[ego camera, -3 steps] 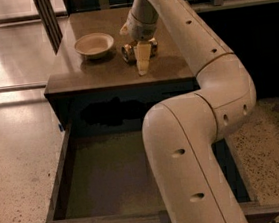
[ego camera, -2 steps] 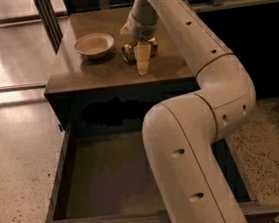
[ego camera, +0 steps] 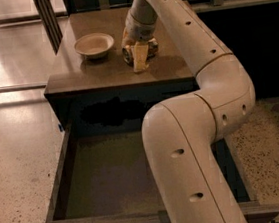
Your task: Place orange can into top drawer
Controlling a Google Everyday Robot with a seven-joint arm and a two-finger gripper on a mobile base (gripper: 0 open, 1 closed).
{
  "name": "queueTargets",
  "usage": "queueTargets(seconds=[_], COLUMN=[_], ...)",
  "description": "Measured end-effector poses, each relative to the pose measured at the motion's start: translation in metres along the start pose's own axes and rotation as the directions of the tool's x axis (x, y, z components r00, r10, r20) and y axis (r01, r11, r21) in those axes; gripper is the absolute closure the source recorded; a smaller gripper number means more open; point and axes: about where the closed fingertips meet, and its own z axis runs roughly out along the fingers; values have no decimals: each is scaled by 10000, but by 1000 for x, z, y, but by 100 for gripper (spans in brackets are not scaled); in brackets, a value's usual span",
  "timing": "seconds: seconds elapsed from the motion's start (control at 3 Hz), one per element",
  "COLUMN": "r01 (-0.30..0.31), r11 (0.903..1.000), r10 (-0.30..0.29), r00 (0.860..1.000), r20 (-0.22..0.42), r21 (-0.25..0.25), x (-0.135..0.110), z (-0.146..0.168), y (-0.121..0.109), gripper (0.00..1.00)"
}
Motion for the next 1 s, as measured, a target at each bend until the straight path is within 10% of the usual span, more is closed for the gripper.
queueTargets(seconds=[0.67, 1.0], r01=[0, 0], r11=[10000, 10000], r10=[0, 0], r00=[10000, 10000], r20=[0, 0], r21=[0, 1], x=[0, -3], z=[0, -7], y=[0, -1], gripper=[97, 100])
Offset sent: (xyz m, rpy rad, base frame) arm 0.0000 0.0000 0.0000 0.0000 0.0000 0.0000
